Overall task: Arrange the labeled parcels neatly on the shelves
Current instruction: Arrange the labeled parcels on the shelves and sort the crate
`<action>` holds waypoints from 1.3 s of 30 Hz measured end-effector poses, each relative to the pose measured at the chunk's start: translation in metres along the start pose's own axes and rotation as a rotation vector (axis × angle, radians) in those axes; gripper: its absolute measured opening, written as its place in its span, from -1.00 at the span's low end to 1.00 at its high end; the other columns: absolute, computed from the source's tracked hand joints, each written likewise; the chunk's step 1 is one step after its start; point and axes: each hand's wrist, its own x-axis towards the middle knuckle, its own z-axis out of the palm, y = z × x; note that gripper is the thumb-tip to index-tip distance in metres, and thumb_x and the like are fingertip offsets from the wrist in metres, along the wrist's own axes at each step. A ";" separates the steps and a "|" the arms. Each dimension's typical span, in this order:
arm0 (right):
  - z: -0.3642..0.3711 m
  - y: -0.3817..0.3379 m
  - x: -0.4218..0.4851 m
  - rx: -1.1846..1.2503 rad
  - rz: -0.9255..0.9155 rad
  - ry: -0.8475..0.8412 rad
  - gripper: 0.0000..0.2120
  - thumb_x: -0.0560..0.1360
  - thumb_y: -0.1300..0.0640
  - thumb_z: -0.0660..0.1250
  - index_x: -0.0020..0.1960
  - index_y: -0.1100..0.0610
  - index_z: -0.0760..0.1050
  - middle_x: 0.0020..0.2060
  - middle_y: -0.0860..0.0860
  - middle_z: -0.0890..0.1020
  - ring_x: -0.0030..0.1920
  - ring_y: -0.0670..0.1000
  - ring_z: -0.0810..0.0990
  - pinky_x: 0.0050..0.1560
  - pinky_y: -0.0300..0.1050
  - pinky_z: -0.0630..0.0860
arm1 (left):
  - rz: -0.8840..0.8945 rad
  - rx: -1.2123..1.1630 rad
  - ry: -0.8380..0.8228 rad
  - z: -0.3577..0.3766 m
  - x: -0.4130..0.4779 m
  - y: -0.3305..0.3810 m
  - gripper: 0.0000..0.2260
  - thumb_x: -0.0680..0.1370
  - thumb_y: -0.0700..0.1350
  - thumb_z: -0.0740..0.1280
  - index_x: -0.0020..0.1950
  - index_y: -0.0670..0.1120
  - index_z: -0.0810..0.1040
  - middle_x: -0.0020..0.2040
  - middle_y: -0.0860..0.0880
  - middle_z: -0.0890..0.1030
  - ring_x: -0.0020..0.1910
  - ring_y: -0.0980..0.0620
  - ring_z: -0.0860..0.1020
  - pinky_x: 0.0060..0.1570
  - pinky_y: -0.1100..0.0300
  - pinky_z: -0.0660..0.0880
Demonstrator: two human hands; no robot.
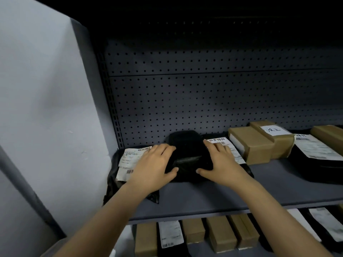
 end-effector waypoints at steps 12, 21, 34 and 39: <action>0.017 0.031 0.028 0.017 -0.142 -0.003 -0.40 0.42 -0.22 0.40 0.33 0.09 0.44 0.26 -0.01 0.42 0.28 0.02 0.27 0.28 -0.15 0.28 | -0.396 -0.321 -0.054 0.035 0.004 0.025 -0.29 0.49 0.10 0.42 0.56 0.08 0.17 0.47 0.00 0.37 0.42 0.04 0.36 0.33 0.08 0.40; 0.008 0.017 0.019 0.358 -0.226 0.018 -0.38 0.44 -0.02 0.47 0.46 -0.06 0.35 0.27 -0.08 0.44 0.30 -0.08 0.40 0.26 -0.27 0.31 | -0.458 -0.289 -0.103 0.015 -0.017 0.017 -0.33 0.50 0.10 0.41 0.53 -0.04 0.23 0.37 -0.05 0.47 0.32 0.00 0.46 0.27 0.14 0.44; 0.027 -0.011 0.010 0.499 -0.188 0.145 -0.47 0.44 0.24 0.47 0.35 -0.05 0.45 0.19 -0.08 0.53 0.18 -0.16 0.49 0.09 -0.63 0.25 | -0.159 -0.391 -0.036 0.009 -0.008 0.005 -0.27 0.53 0.08 0.37 0.51 0.35 -0.05 0.53 0.13 0.21 0.47 0.17 0.22 0.38 0.29 0.24; 0.012 -0.007 0.005 0.462 -0.194 0.247 -0.50 0.43 0.29 0.46 0.31 -0.03 0.49 0.16 -0.12 0.50 0.15 -0.26 0.45 0.15 -0.60 0.24 | -0.196 -0.531 -0.030 0.019 -0.008 0.011 -0.26 0.54 0.05 0.37 0.51 0.39 -0.05 0.40 0.08 0.37 0.31 0.12 0.43 0.27 0.17 0.46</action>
